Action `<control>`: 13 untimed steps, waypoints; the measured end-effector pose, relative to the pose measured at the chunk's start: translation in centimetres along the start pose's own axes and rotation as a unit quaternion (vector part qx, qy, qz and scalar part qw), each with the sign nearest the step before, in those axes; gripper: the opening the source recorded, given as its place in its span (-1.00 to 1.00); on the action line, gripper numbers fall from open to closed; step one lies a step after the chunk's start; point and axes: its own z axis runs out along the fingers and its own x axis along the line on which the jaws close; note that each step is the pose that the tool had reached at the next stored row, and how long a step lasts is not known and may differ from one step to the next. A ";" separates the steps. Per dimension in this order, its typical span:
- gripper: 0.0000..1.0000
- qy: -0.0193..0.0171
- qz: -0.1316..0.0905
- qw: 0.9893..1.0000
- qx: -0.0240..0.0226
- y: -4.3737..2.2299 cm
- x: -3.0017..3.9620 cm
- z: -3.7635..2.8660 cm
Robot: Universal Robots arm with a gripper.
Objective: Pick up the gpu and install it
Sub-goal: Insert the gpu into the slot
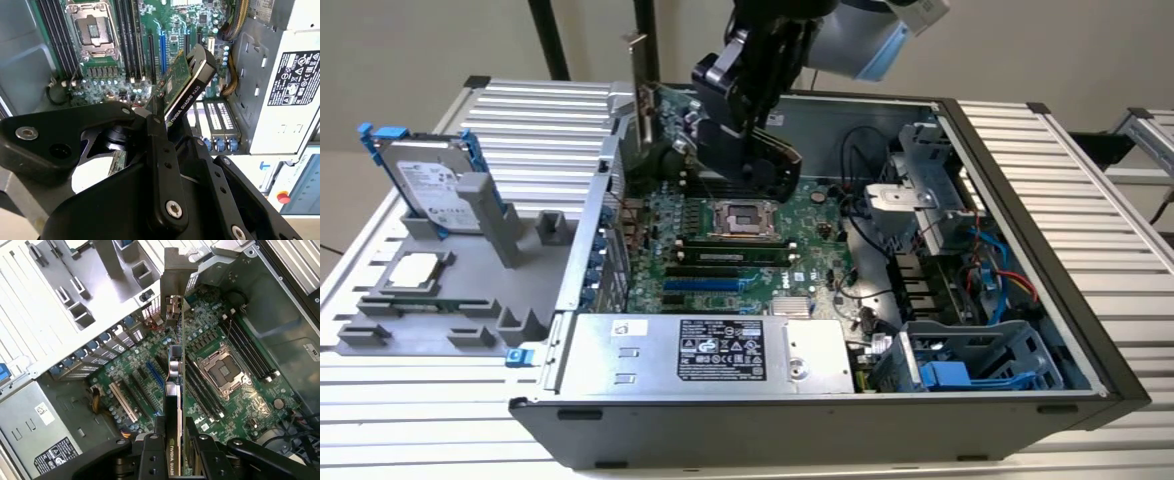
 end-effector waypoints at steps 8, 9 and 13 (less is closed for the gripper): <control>-1.00 0.006 -0.042 0.999 0.000 -0.11 -0.08 -0.01; -1.00 0.006 -0.048 0.999 0.000 -0.12 -0.08 -0.01; -1.00 0.009 -0.069 0.998 -0.001 -0.15 -0.10 -0.02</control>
